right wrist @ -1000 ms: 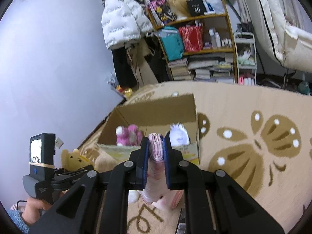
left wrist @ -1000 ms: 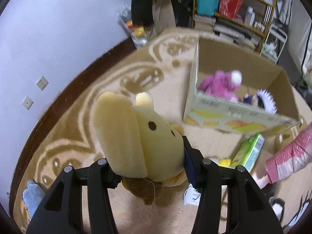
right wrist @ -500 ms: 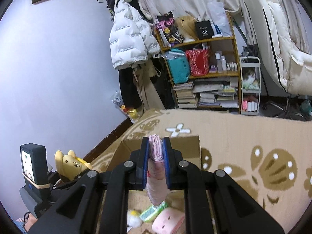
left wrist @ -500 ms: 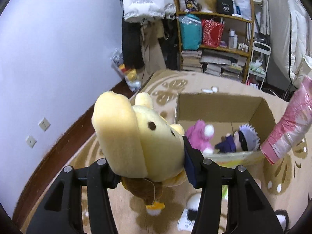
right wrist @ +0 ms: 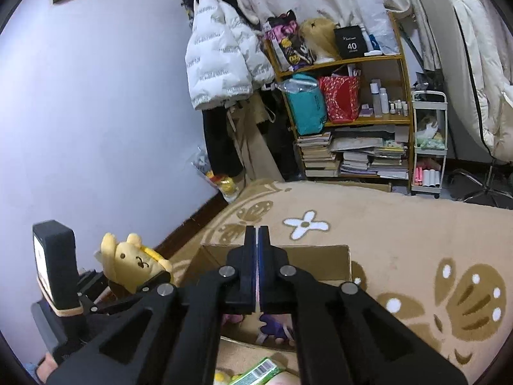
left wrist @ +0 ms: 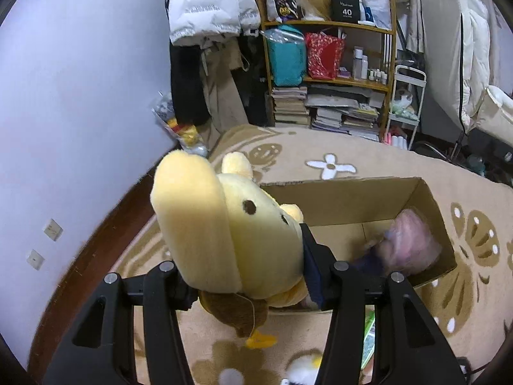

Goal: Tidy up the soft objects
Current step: 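Lift the yellow bear with the left tool while the right tool carries the bottle into the box, then open the right gripper to drop the pink bottle while the left gripper releases the yellow bear over the box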

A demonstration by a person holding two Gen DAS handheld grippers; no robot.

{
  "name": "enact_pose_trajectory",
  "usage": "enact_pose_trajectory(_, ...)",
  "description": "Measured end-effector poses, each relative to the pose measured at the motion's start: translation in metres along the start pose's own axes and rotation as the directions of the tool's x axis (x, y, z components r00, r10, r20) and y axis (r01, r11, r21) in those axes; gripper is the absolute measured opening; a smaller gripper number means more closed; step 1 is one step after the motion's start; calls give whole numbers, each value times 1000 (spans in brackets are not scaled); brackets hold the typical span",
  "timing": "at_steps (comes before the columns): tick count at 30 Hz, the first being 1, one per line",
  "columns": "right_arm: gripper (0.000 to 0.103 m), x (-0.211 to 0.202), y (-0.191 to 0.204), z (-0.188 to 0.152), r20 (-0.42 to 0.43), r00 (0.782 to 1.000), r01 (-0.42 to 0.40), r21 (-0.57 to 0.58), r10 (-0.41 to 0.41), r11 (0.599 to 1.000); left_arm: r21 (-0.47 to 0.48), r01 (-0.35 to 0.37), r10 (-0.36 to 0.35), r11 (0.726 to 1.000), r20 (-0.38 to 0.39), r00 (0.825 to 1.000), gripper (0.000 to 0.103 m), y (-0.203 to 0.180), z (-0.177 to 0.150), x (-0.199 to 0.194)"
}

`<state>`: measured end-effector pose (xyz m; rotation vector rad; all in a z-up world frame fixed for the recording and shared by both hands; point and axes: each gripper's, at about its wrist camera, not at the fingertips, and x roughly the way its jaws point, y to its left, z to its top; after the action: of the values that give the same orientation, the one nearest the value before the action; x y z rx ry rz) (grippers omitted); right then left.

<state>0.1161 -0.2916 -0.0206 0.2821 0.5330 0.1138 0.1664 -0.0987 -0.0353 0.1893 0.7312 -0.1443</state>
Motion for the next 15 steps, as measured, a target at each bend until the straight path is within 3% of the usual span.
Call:
enact_pose_trajectory(8, 2, 24, -7, -10, -75, 997, -30, 34, 33, 999, -1, 68, -68, 998, -31, 997, 54, -11, -3, 18)
enact_pose_trajectory(15, 2, 29, -15, -23, -128, 991, -33, 53, 40, 998, 11, 99, -98, 995, -44, 994, 64, -22, -9, 22)
